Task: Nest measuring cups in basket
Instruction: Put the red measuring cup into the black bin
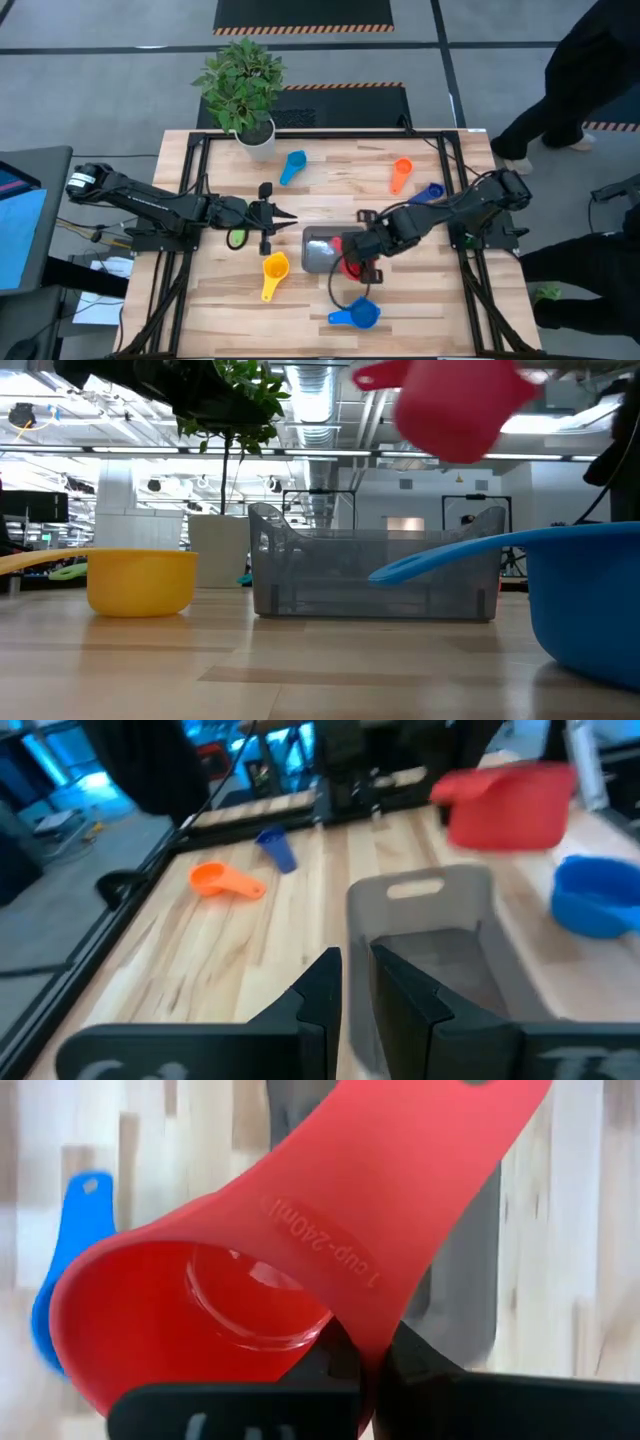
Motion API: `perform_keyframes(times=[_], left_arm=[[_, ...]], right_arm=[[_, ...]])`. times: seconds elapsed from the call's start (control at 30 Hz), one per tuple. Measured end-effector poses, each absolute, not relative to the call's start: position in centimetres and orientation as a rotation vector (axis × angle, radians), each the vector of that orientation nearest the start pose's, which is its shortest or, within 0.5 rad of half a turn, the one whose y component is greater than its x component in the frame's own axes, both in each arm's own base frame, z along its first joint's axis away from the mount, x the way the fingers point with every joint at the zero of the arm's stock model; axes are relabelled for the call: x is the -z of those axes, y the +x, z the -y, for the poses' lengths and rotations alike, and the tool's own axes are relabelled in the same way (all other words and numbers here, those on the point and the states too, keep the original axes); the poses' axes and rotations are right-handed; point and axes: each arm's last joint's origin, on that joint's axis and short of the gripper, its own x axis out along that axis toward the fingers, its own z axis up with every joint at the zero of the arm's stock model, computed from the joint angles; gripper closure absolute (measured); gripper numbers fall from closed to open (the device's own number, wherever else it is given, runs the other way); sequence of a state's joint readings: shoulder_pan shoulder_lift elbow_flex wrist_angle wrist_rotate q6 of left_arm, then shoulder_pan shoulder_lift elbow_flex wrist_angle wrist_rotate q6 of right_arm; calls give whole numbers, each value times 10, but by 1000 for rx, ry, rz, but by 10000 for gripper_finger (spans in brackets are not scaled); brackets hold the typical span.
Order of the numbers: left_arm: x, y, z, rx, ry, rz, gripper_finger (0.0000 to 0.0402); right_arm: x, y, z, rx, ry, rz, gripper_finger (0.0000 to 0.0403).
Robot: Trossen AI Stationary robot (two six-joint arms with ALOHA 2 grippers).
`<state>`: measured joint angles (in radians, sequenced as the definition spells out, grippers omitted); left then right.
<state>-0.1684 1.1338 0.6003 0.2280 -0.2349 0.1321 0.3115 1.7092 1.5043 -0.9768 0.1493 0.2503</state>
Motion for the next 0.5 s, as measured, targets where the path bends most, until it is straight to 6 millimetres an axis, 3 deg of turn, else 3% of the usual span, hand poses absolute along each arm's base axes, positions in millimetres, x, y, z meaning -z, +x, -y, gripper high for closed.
perform_keyframes(times=[0.23, 0.4, 0.5], left_arm=[[-232, 254, 40, 47, 131, -258, 356], [-213, 271, 43, 64, 106, -302, 356], [-212, 281, 45, 69, 115, -301, 356]], right_arm=[[-275, 349, -81, -23, -95, -1130, 384], [-262, 357, -79, -57, -115, -1157, 393], [-260, 358, -80, -64, -123, -1160, 392]])
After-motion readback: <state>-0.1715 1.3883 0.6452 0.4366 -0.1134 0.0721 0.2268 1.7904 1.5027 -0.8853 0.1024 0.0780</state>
